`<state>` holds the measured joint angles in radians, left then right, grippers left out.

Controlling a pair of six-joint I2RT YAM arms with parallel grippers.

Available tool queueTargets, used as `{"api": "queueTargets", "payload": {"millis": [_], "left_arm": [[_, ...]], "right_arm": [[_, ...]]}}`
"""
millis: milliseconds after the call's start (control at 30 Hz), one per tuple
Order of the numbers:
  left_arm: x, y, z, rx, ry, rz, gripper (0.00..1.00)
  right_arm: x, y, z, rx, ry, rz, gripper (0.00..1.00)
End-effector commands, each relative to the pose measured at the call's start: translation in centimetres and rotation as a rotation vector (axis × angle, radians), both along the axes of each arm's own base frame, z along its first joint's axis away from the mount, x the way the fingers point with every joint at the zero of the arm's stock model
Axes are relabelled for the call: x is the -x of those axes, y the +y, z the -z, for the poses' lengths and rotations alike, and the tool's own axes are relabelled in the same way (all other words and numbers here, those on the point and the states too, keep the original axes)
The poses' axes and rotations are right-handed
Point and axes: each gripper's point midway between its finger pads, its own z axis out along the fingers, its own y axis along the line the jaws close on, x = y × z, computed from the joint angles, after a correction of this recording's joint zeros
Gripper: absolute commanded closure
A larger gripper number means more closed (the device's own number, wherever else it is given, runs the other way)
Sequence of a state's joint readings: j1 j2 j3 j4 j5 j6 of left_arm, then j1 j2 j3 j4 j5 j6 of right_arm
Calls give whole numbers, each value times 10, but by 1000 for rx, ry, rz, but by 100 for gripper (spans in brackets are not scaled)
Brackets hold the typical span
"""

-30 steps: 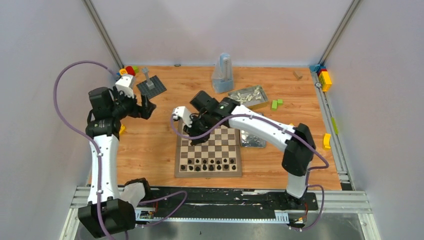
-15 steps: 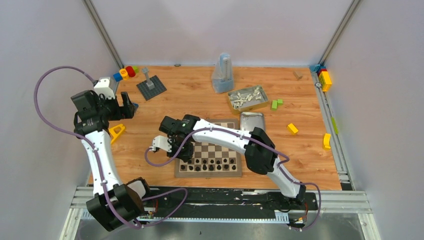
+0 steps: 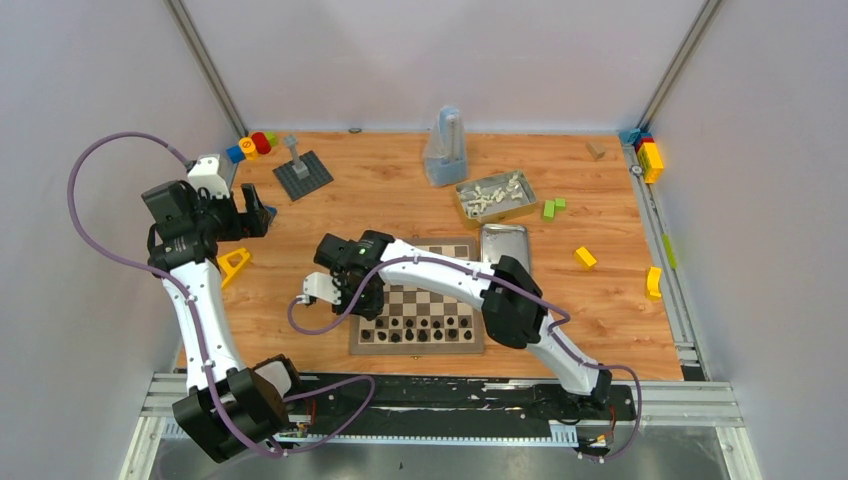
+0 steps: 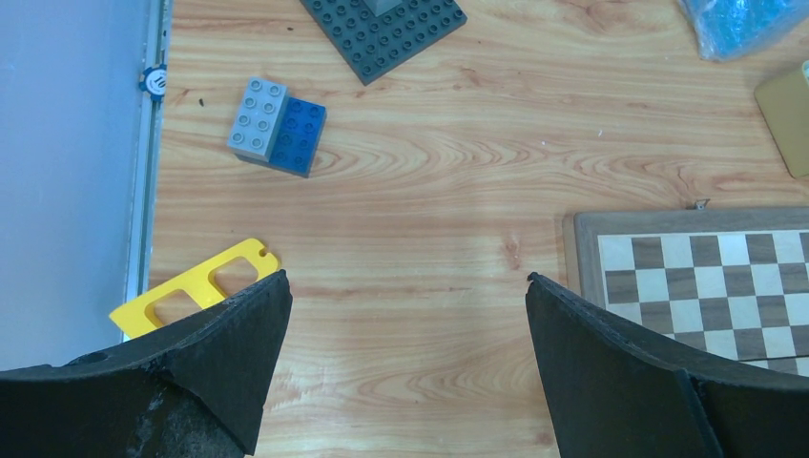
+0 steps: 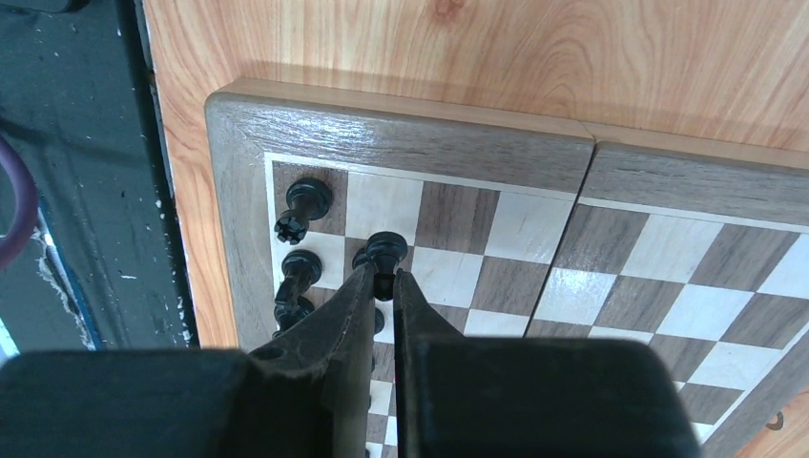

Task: Set up the chess pieces on the board
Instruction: Place the chess piece on the chessboard.

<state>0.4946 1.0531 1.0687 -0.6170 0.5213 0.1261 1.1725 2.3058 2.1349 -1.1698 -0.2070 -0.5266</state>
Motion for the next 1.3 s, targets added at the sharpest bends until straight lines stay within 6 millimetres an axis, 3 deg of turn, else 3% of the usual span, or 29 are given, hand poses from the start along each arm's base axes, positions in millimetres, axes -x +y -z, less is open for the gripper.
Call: {"api": "queueTargets", "payload": {"millis": [0,800,1267], "left_arm": [[-3,6,-9,-20,-38,-6,0],[-3,9,-5,-22,-28,-13,0],[-4,10,-1,-22,-15,-10,0]], "right_arm": [[-3,9,2,-3,-43,-27,100],[3,11,15,32,-69,-66,97],[0,15,15,22,-84,-53,80]]}}
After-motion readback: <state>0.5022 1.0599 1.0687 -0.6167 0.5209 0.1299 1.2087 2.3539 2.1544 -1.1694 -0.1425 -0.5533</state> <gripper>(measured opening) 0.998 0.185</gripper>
